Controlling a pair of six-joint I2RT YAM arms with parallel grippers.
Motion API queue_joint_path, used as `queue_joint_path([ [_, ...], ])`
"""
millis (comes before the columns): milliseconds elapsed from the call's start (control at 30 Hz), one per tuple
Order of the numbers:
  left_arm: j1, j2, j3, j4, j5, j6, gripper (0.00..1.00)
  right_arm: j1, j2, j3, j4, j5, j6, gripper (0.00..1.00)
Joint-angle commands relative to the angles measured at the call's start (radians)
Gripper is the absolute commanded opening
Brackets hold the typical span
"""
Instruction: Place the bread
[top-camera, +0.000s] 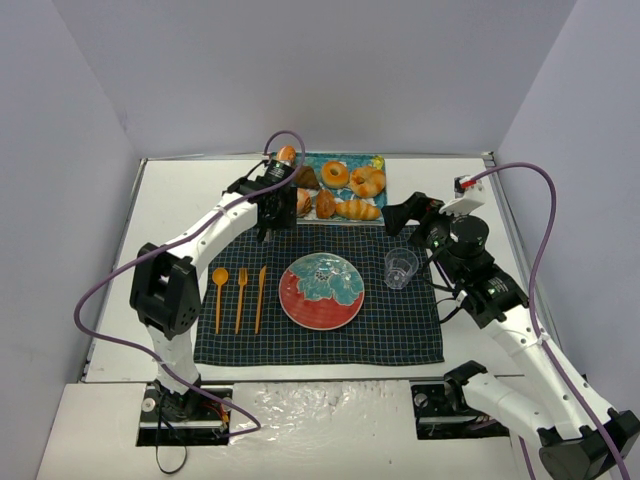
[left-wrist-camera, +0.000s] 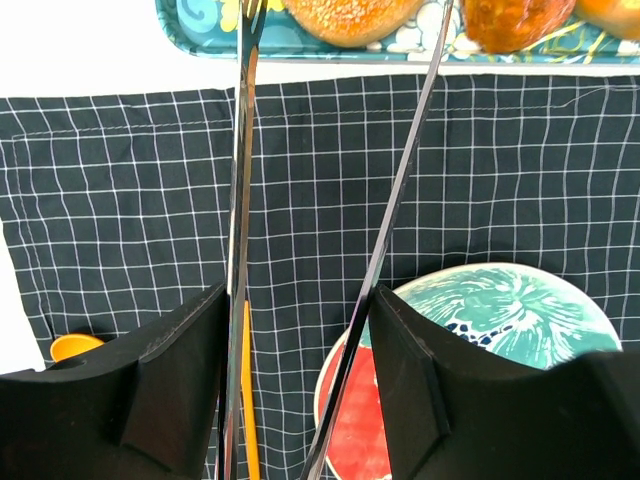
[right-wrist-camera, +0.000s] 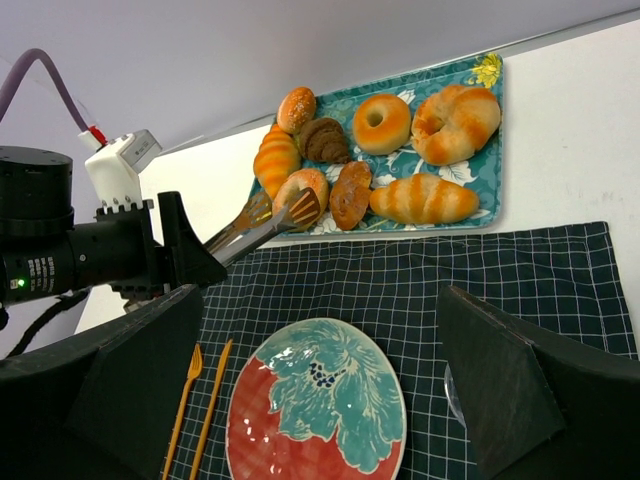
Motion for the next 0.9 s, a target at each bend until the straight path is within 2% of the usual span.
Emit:
queue_joint_path([
  [0, -0.014, 0.001, 0.024, -0.018, -0.027, 0.001, 0.5, 0.007, -0.01, 0.008, 0.066, 0.023, 0.013, 1.0],
  [300, -0.018, 0.017, 0.029, -0.012, -0.027, 0.002, 0.44, 0.008, -0.016, 0.004, 0.066, 0.024, 0.012, 1.0],
  [533, -0.026, 0.005, 0.033, -0.013, -0.046, 0.003, 0.34, 0.007, -0.013, 0.007, 0.064, 0.024, 0.008, 1.0],
  [700, -0.029, -0.031, 0.032, -0.014, -0.071, 0.009, 0.28, 0.007, -0.005, 0.009, 0.065, 0.023, 0.008, 1.0],
  [867, -0.038, -0.079, 0.043, -0.026, -0.105, 0.019, 0.26, 0.008, 0.003, 0.013, 0.066, 0.021, 0.006, 1.0],
])
